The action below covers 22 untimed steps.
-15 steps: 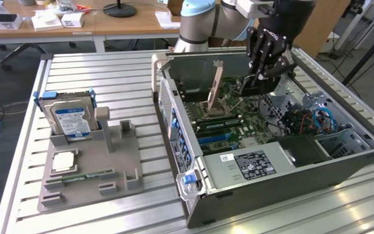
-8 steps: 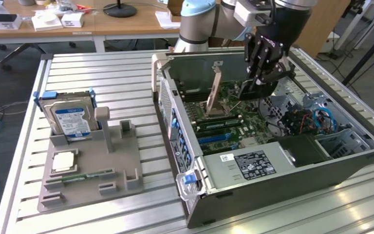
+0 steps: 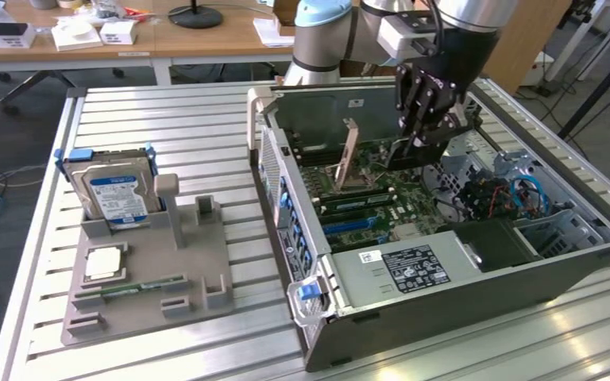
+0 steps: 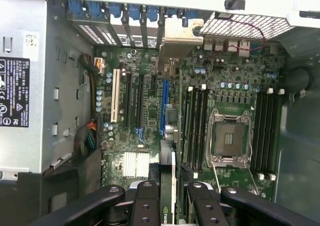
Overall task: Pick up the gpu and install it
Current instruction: 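Insert the gpu into the slot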
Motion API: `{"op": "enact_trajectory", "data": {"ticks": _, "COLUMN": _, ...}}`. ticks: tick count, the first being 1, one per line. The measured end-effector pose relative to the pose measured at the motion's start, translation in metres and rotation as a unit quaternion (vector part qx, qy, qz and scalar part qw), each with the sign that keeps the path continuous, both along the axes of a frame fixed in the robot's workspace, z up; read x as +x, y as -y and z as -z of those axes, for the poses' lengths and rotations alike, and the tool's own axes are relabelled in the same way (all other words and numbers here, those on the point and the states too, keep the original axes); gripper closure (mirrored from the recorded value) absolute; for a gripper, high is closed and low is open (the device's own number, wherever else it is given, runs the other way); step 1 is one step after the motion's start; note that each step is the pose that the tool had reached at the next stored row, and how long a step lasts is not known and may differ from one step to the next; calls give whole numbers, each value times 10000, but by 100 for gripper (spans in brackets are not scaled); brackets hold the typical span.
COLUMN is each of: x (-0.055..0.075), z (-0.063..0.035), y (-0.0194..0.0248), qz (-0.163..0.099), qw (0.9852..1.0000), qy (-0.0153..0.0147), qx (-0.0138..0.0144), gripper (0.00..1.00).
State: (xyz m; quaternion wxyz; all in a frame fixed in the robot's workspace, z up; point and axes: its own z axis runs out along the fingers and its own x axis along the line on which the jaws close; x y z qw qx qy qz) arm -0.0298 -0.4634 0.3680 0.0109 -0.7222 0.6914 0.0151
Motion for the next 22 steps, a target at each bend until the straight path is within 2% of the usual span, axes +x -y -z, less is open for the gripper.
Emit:
{"op": "enact_trajectory", "data": {"ticks": 19, "x": 0, "z": 345, "y": 0, "qz": -34, "qw": 10000, "qy": -2, "qx": 16, "gripper": 74}}
{"op": "enact_trajectory", "data": {"ticks": 22, "x": 0, "z": 356, "y": 0, "qz": -34, "qw": 10000, "qy": -3, "qx": 15, "gripper": 74}}
